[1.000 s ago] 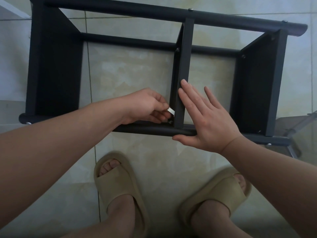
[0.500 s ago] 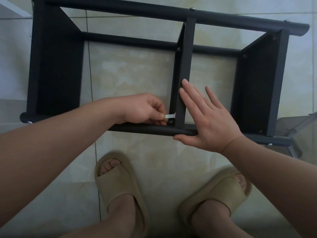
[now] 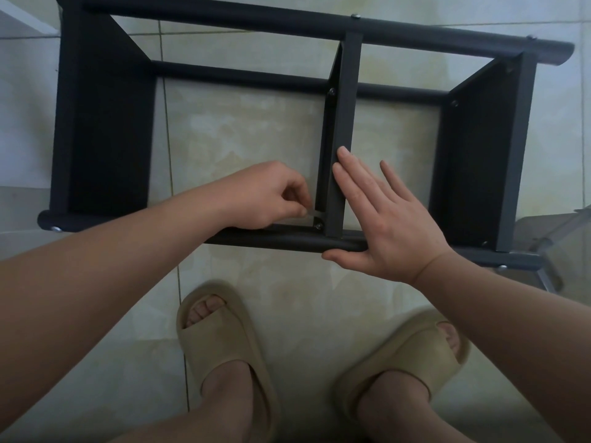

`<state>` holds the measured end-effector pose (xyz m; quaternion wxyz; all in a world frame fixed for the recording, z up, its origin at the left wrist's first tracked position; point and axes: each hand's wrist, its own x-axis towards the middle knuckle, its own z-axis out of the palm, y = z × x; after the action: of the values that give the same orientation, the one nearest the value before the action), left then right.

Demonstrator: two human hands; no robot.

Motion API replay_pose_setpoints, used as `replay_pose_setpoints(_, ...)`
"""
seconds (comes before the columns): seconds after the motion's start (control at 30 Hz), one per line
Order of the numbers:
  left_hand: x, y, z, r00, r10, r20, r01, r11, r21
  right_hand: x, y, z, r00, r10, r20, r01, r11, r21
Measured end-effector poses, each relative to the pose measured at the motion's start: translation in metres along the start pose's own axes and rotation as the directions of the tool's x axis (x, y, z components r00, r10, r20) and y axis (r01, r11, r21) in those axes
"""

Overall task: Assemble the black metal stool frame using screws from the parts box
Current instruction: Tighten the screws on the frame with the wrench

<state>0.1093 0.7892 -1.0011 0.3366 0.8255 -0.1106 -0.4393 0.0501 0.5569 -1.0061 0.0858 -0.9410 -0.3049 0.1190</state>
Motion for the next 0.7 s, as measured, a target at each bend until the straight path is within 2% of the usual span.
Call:
replay_pose_setpoints(0.03, 0.001, 0.002, 0.001, 1.0, 0.007, -0.007, -0.007, 1.0, -0.024, 0.0, 0.0, 0.0, 1.0, 0.0, -0.001, 0.0, 1.0, -0.001)
replay_pose_setpoints(0.1, 0.003, 0.005, 0.006, 1.0, -0.023, -0.016, 0.019, 0.977, -0.213, 0.0, 0.0, 0.0, 1.0, -0.002, -0.007, 0.002, 1.0, 0.005)
replay_pose_setpoints(0.2, 0.005, 0.012, 0.014, 0.987, -0.156, 0.05, 0.156, 0.8, -0.58, 0.0, 0.0, 0.0, 1.0, -0.003, -0.007, 0.003, 1.0, 0.01)
replay_pose_setpoints(0.27, 0.006, 0.015, 0.016, 0.971, -0.22, 0.093, 0.221, 0.679, -0.701, 0.0, 0.0, 0.0, 1.0, 0.0, -0.006, 0.0, 1.0, 0.012)
replay_pose_setpoints(0.33, 0.007, 0.016, 0.017, 0.968, -0.237, 0.082, 0.22, 0.641, -0.736, 0.0, -0.001, 0.0, 1.0, 0.002, -0.006, -0.002, 1.0, 0.016)
replay_pose_setpoints(0.5, 0.01, 0.017, 0.018, 0.968, -0.24, -0.076, 0.12, 0.706, -0.698, 0.0, -0.001, -0.002, 1.0, 0.007, 0.011, -0.007, 1.0, 0.007)
replay_pose_setpoints(0.7, 0.009, 0.014, 0.014, 0.971, -0.224, -0.079, 0.11, 0.718, -0.687, 0.0, -0.001, -0.001, 1.0, 0.008, 0.024, -0.008, 1.0, 0.007)
